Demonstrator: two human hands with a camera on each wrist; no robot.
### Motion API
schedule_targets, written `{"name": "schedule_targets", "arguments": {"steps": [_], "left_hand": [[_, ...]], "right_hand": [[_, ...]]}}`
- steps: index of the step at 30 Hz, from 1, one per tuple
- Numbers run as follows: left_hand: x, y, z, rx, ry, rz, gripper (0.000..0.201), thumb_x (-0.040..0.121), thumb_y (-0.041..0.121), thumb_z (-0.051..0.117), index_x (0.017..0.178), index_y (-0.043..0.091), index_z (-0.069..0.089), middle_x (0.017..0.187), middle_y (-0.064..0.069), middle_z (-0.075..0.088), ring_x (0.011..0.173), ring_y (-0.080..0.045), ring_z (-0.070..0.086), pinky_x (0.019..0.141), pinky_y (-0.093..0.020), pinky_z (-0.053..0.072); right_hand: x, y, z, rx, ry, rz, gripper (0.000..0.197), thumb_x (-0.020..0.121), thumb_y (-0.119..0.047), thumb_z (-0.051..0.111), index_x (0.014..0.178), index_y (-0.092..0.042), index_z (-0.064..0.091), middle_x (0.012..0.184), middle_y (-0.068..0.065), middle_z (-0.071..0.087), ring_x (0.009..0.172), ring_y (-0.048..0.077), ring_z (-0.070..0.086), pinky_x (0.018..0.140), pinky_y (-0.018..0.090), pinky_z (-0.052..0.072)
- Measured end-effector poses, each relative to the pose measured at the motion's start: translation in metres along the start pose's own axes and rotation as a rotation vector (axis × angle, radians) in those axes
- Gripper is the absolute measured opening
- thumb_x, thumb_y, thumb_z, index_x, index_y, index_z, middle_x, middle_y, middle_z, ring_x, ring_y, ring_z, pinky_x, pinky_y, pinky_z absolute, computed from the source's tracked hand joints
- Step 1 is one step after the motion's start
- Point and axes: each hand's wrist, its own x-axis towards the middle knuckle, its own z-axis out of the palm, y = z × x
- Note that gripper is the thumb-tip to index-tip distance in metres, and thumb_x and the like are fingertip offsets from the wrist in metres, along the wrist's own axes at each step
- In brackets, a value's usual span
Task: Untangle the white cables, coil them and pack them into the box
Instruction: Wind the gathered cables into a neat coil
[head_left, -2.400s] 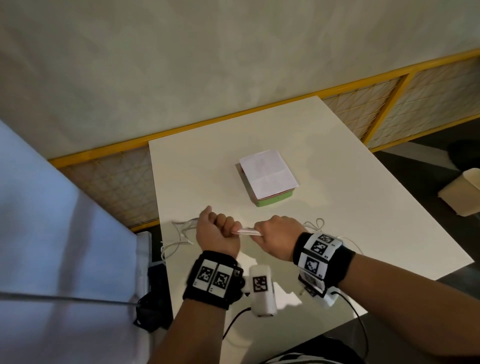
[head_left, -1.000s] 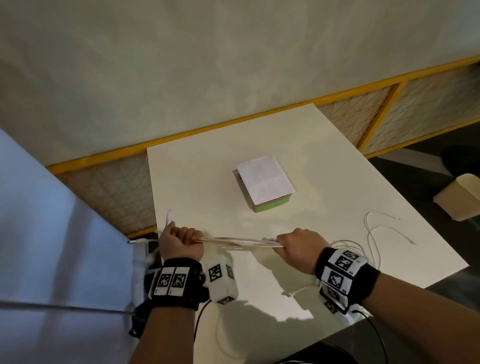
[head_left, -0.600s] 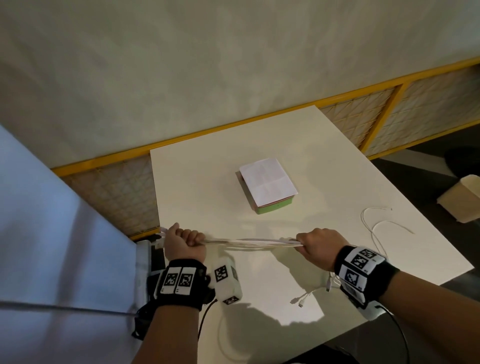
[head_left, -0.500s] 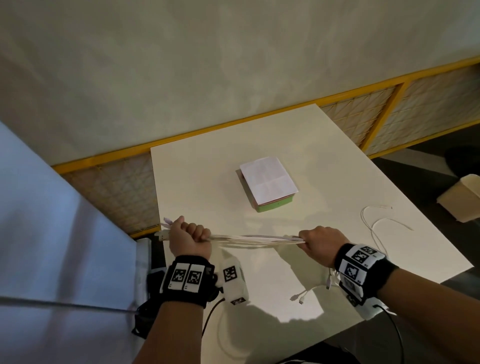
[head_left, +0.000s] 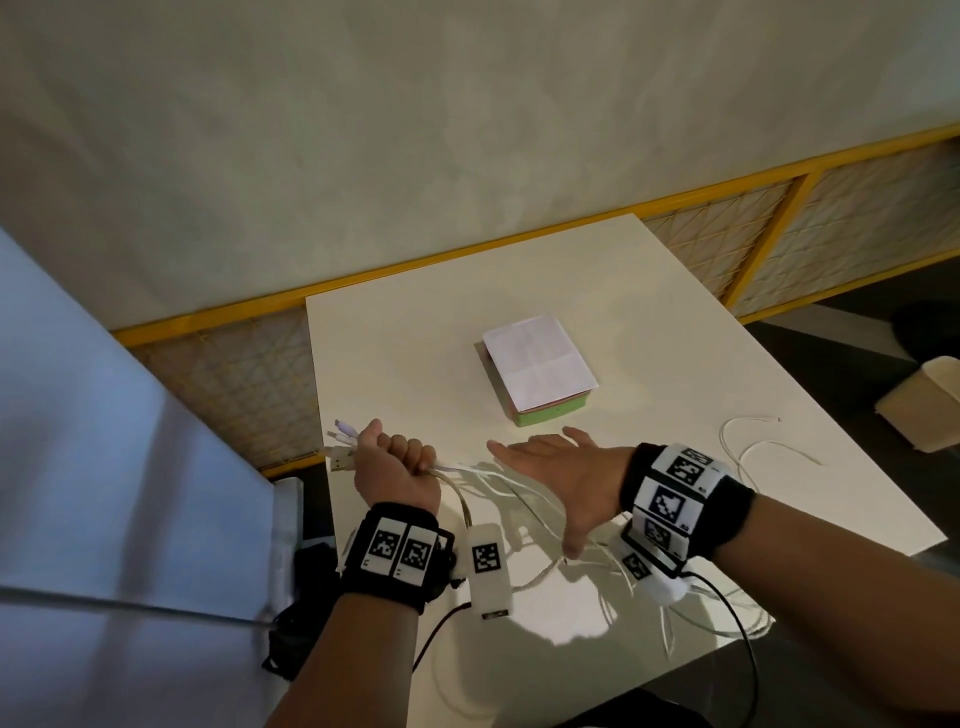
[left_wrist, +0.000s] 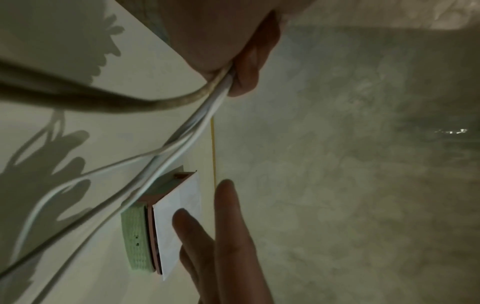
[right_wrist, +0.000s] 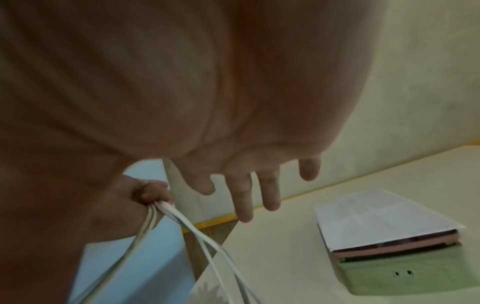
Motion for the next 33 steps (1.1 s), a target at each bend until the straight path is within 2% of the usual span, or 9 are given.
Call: {"name": "schedule_targets", "arguments": {"steps": [9,12,14,18,21,24,29,31,33], "left_hand": [[-0.016,-0.011,0.002,-0.109,-0.025,-0.014,0.048,0.095,0.021,0.045,0.053,0.022,0.022,0.040,0.006,0.018,0.036,-0.012,0.016,0.039,-0.018,0.024],[-0.026,-0.017,0.005,-0.130,-0.064,-0.037,0.048,0.094,0.019,0.048,0.054,0.022,0.023,0.041,0.006,0.019,0.037,-0.011,0.017,0.041,-0.020,0.025],[-0.026,-0.012,0.002,-0.148,-0.102,-0.055,0.049,0.095,0.021,0.045,0.051,0.022,0.024,0.040,0.006,0.019,0.035,-0.011,0.018,0.041,-0.019,0.026],[-0.016,0.000,-0.011,-0.142,-0.129,-0.094,0.045,0.098,0.025,0.041,0.055,0.020,0.029,0.039,0.006,0.025,0.033,-0.010,0.028,0.050,-0.024,0.034],[-0.010,0.000,-0.020,-0.098,-0.145,-0.117,0.039,0.097,0.027,0.046,0.060,0.018,0.037,0.043,0.005,0.041,0.039,-0.011,0.047,0.054,-0.022,0.048],[-0.006,-0.001,-0.030,0.013,-0.169,-0.125,0.030,0.094,0.027,0.053,0.066,0.015,0.050,0.053,0.003,0.059,0.055,-0.012,0.064,0.058,-0.024,0.056],[0.004,0.006,-0.051,0.335,-0.145,-0.176,0.028,0.088,0.042,0.059,0.098,0.016,0.056,0.098,-0.003,0.064,0.093,-0.018,0.062,0.082,-0.036,0.047],[0.009,0.013,-0.051,0.482,-0.092,-0.071,0.042,0.091,0.042,0.054,0.124,0.017,0.049,0.122,-0.007,0.057,0.111,-0.024,0.054,0.093,-0.040,0.042],[0.007,0.021,-0.040,0.729,-0.171,0.138,0.042,0.095,0.029,0.051,0.135,0.019,0.045,0.135,-0.003,0.050,0.126,-0.022,0.046,0.103,-0.039,0.036]], "right_hand": [[0.028,-0.033,-0.006,0.365,0.214,-0.109,0.097,0.078,-0.042,0.069,0.148,-0.019,0.006,0.153,0.007,0.027,0.138,0.021,0.030,0.112,0.030,0.026],[0.045,-0.047,0.003,0.537,0.332,-0.107,0.049,0.081,-0.018,0.064,0.125,-0.009,0.043,0.118,0.012,0.060,0.104,0.026,0.057,0.087,0.029,0.044],[0.048,-0.050,0.004,0.618,0.373,-0.079,0.020,0.087,-0.011,0.050,0.104,-0.003,0.056,0.089,0.011,0.063,0.083,0.028,0.060,0.070,0.029,0.046],[0.045,-0.049,-0.006,0.453,0.405,-0.119,0.027,0.094,-0.023,0.049,0.084,-0.003,0.064,0.091,0.014,0.065,0.081,0.023,0.055,0.069,0.026,0.035],[0.042,-0.046,-0.010,0.306,0.390,-0.048,0.037,0.095,-0.034,0.045,0.066,-0.013,0.053,0.081,0.011,0.057,0.075,0.024,0.050,0.067,0.029,0.034],[0.039,-0.044,-0.007,0.176,0.370,-0.001,0.037,0.095,-0.034,0.038,0.077,-0.008,0.058,0.085,0.017,0.061,0.072,0.027,0.050,0.065,0.032,0.036],[0.029,-0.030,-0.021,0.081,0.375,0.042,0.037,0.096,-0.031,0.037,0.091,-0.002,0.060,0.097,0.023,0.064,0.084,0.034,0.058,0.067,0.033,0.040],[0.023,-0.023,-0.028,0.036,0.368,0.062,0.037,0.096,-0.031,0.037,0.094,-0.001,0.059,0.100,0.022,0.063,0.090,0.035,0.059,0.069,0.033,0.039],[0.019,-0.018,-0.033,0.001,0.353,0.080,0.037,0.096,-0.031,0.037,0.095,-0.002,0.059,0.100,0.021,0.063,0.091,0.035,0.059,0.069,0.032,0.038]]}}
